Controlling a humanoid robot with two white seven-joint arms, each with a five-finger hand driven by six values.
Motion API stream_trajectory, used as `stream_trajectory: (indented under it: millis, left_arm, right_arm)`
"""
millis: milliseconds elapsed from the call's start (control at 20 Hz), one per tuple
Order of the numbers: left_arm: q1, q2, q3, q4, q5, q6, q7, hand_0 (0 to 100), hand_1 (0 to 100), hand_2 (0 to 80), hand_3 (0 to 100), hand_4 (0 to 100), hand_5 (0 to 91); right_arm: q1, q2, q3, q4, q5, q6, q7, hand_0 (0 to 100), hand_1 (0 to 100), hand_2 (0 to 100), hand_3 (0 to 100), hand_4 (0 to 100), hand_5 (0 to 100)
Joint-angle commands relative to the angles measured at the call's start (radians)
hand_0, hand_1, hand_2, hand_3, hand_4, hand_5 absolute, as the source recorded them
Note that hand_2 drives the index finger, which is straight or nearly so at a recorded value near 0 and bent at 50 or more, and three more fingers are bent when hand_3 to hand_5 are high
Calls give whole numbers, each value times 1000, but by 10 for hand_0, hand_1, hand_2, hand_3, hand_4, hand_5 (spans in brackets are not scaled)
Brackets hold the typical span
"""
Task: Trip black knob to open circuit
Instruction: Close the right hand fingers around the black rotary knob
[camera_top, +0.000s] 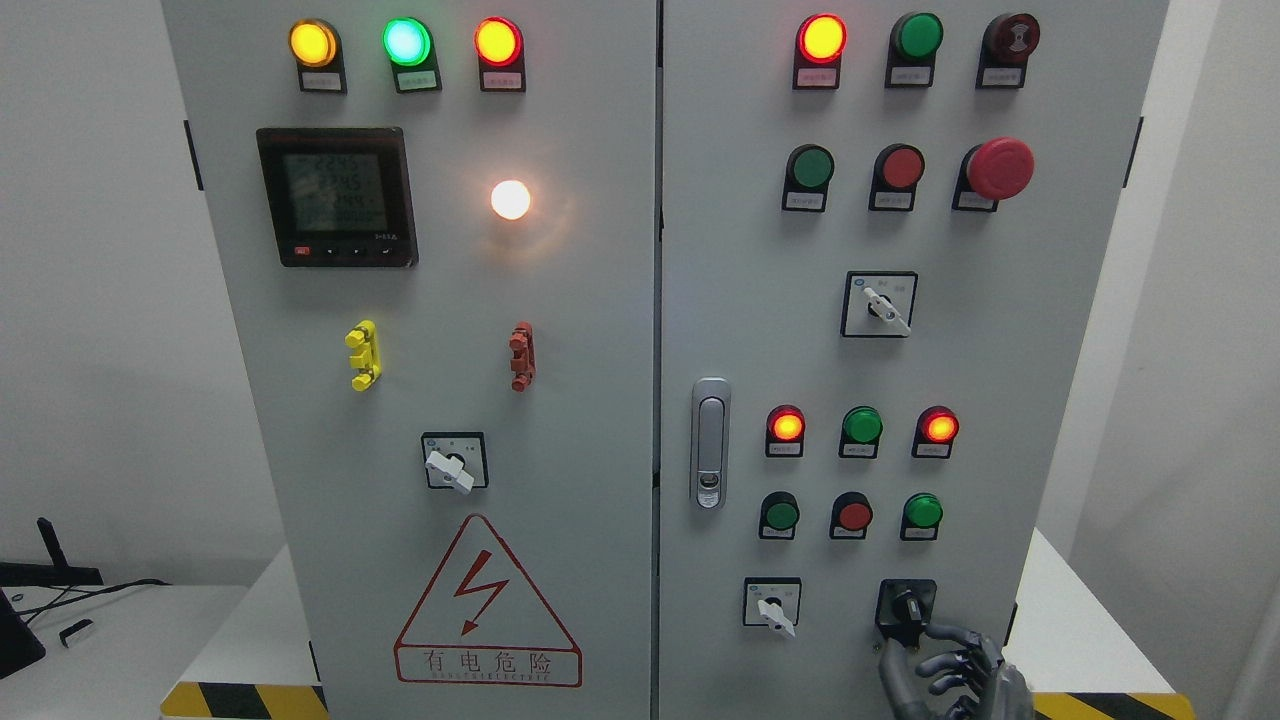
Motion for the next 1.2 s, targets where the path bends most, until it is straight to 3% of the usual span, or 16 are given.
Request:
stream_trajectory:
  millis: [0, 1152]
  left_arm:
    - [0, 1, 0, -1, -31, 1, 0, 120, 389, 0, 0, 0, 0]
    - [0, -1, 0, -1, -31, 1, 0, 120, 389, 0, 0, 0, 0]
  right_arm:
    - [-2, 0, 10, 3, 1, 0, 0, 299, 795, 453, 720, 791, 947]
    - [-13, 0, 8, 4, -1, 22, 0, 287, 768, 483, 742, 804, 949]
